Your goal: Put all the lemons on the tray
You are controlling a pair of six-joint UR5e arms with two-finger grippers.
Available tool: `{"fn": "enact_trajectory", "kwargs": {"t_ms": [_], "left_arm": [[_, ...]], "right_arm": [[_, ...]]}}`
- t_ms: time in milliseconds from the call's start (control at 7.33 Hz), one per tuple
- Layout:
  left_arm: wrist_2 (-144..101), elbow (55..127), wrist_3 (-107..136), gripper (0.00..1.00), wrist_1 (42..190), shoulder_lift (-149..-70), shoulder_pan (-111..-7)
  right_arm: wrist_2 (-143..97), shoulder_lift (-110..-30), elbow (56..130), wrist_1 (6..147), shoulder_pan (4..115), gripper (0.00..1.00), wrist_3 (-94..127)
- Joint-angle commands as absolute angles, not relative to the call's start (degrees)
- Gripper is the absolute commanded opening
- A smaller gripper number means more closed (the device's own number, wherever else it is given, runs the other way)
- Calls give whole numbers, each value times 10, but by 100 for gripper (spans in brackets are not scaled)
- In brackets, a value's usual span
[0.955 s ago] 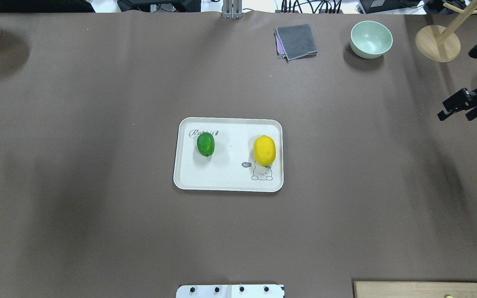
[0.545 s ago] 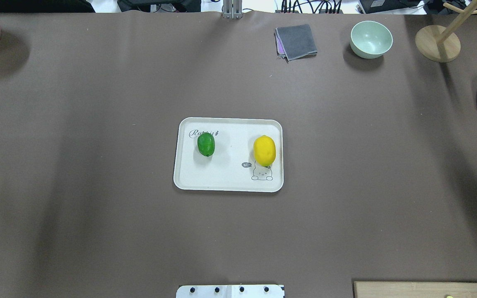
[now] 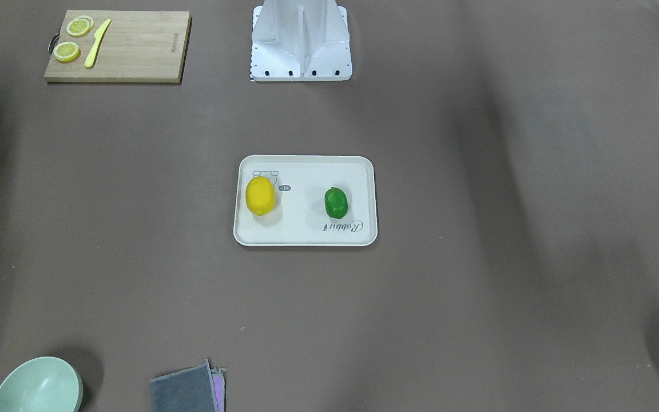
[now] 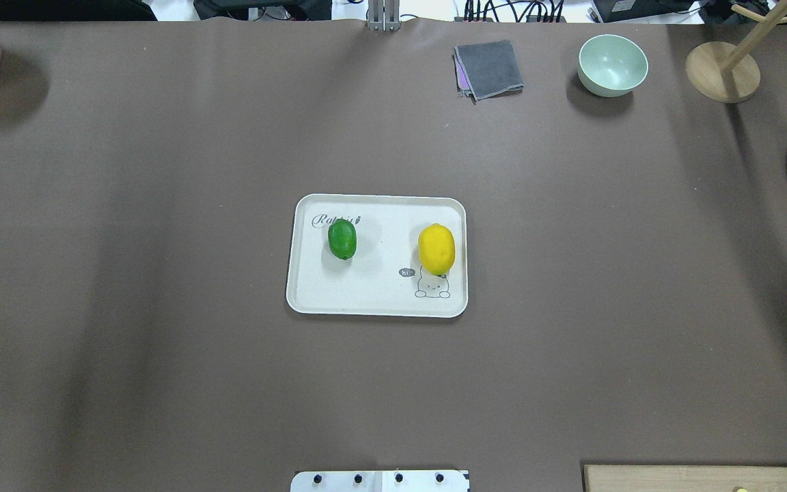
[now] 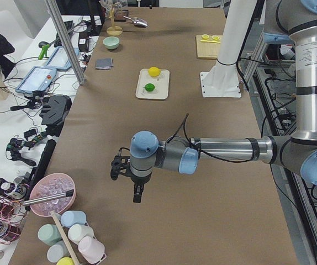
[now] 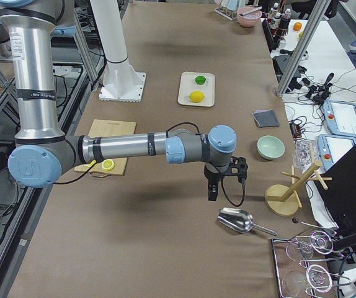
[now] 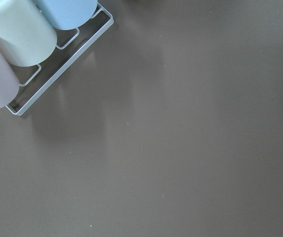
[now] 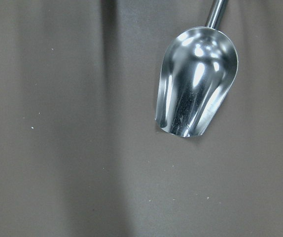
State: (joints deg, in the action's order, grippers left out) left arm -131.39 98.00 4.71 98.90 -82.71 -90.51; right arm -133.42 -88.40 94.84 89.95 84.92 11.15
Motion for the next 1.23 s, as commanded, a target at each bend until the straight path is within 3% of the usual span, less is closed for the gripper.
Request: {"fn": "enact_trajectory", "kwargs": {"t_ms": [0,1091], "left_arm": [[-1314,1017,53,99,918,-829,-906],[-1313,1010,52,99,925,-821,-906]], "right_arm": [[-1351,-891,951,903,856,100,113],[-1353,-884,969,961,866,100,120]]}}
